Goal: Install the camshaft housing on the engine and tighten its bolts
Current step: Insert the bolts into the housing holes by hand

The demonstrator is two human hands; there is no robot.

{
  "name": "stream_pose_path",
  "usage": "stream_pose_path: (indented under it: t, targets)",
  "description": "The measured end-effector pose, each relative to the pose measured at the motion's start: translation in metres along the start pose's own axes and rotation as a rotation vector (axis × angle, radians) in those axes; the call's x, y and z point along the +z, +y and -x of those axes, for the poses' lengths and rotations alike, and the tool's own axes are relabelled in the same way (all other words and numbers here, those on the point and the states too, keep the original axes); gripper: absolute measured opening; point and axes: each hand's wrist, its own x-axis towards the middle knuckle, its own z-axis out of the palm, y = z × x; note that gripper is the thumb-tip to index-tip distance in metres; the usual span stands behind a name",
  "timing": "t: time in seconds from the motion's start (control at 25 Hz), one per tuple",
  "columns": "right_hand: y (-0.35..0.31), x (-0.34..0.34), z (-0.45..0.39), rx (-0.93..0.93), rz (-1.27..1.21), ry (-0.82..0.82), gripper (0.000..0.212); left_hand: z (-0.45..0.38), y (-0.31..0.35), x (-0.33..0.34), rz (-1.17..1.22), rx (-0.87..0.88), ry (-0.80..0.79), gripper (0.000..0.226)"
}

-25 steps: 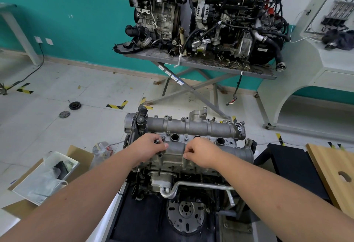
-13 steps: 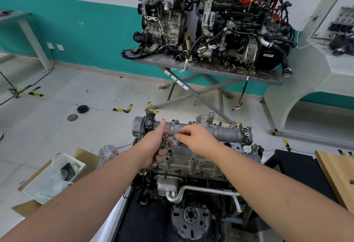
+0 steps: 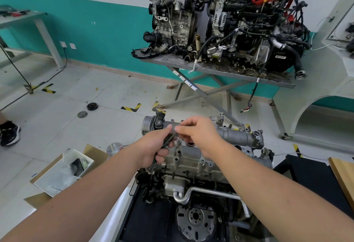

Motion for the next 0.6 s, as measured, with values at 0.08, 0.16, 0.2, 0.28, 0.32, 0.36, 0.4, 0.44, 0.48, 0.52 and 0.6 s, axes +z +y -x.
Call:
stream_pose_path:
  t: [0.08,0.16,0.2,0.28,0.32,0.36,0.4,0.44,0.48,0.52,0.6]
  targets:
    - [0.0,-0.008,-0.004,0.018,-0.083,0.049,0.014,-0.002,-0.006,-0.012,0.028,-0.008,0.061,0.037]
    - [0.006,-0.01,-0.005,-0.022,0.118,0.035,0.013,-0.003,-0.013,-0.024,0.115,-0.014,0.143,0.034]
    - [0.013,-0.009,-0.004,-0.062,0.312,0.009,0.013,-0.003,-0.016,-0.029,0.18,-0.019,0.171,0.033]
    - [0.029,-0.002,0.001,-0.159,0.649,-0.071,0.009,-0.003,-0.018,-0.037,0.296,-0.027,0.189,0.032]
    - [0.035,0.001,0.004,-0.213,0.78,-0.114,0.012,-0.003,-0.018,-0.039,0.321,-0.024,0.196,0.031]
    - [0.039,0.003,0.005,-0.276,0.893,-0.15,0.014,-0.002,-0.017,-0.039,0.325,-0.02,0.207,0.029]
    - [0.04,0.004,0.005,-0.334,0.987,-0.181,0.015,-0.002,-0.017,-0.038,0.314,-0.018,0.219,0.027]
    - [0.04,0.003,0.004,-0.378,1.059,-0.208,0.015,-0.001,-0.017,-0.037,0.296,-0.019,0.231,0.026]
    - [0.037,0.001,0.003,-0.408,1.119,-0.234,0.014,-0.001,-0.017,-0.035,0.275,-0.022,0.239,0.026]
    - [0.036,0.0,0.001,-0.432,1.172,-0.257,0.014,-0.002,-0.018,-0.034,0.258,-0.026,0.243,0.027]
    - [0.035,0.0,0.001,-0.476,1.23,-0.293,0.015,-0.003,-0.019,-0.03,0.229,-0.032,0.248,0.029]
